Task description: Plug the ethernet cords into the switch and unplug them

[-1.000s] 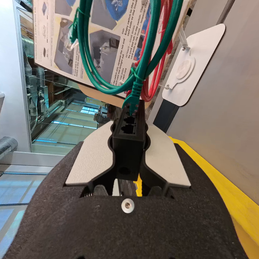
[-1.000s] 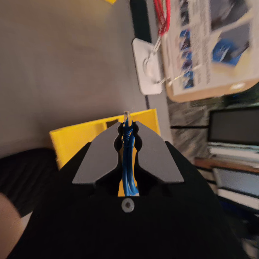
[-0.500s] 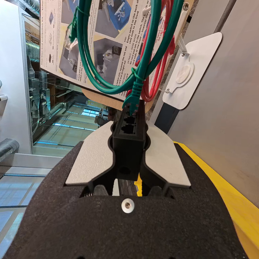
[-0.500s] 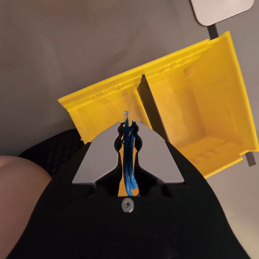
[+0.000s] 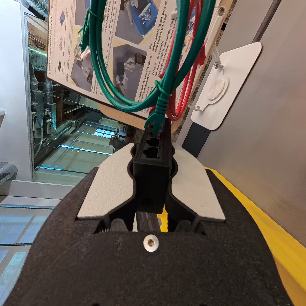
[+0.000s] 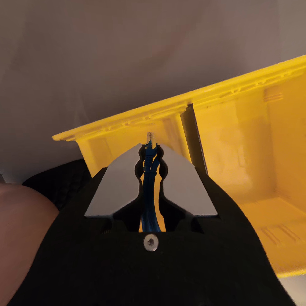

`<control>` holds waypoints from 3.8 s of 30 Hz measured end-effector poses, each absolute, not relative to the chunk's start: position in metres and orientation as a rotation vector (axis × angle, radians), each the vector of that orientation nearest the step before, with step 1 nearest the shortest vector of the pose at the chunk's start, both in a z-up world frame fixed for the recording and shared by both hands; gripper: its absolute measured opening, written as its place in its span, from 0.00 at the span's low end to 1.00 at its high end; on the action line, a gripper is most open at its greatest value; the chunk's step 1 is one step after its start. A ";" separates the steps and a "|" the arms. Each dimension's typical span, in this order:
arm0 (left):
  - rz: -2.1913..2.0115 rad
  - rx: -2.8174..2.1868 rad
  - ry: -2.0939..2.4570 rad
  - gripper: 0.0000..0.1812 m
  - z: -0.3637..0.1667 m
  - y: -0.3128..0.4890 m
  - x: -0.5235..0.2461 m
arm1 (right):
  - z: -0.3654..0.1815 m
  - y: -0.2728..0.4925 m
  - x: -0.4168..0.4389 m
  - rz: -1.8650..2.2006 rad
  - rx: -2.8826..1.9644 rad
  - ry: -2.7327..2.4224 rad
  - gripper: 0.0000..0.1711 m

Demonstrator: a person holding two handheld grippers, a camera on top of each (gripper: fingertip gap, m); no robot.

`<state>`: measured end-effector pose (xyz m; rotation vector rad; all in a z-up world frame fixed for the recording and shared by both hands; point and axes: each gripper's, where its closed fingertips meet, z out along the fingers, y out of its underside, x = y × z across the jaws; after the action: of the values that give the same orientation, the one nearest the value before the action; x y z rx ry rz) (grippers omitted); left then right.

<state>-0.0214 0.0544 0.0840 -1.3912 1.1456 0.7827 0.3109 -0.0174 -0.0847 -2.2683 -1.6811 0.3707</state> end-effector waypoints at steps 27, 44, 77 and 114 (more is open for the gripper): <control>0.751 -1.316 1.240 0.20 0.072 0.046 0.017 | -0.014 -0.013 0.285 0.470 -1.841 -1.535 0.17; 0.749 -1.176 1.348 0.20 0.071 0.015 0.065 | 0.126 -0.074 0.125 0.012 -0.705 -1.429 0.16; 0.858 -1.226 1.453 0.20 0.043 0.009 0.087 | 0.052 -0.025 0.104 -0.148 -0.937 -1.623 0.12; 0.757 -1.119 1.431 0.20 0.036 0.007 0.110 | 0.045 -0.027 0.121 -0.368 -0.935 -1.731 0.09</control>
<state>0.1105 0.0074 0.0363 -1.1195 1.4313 0.7570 0.1208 -0.0270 0.0452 -0.9346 -1.7313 -0.3675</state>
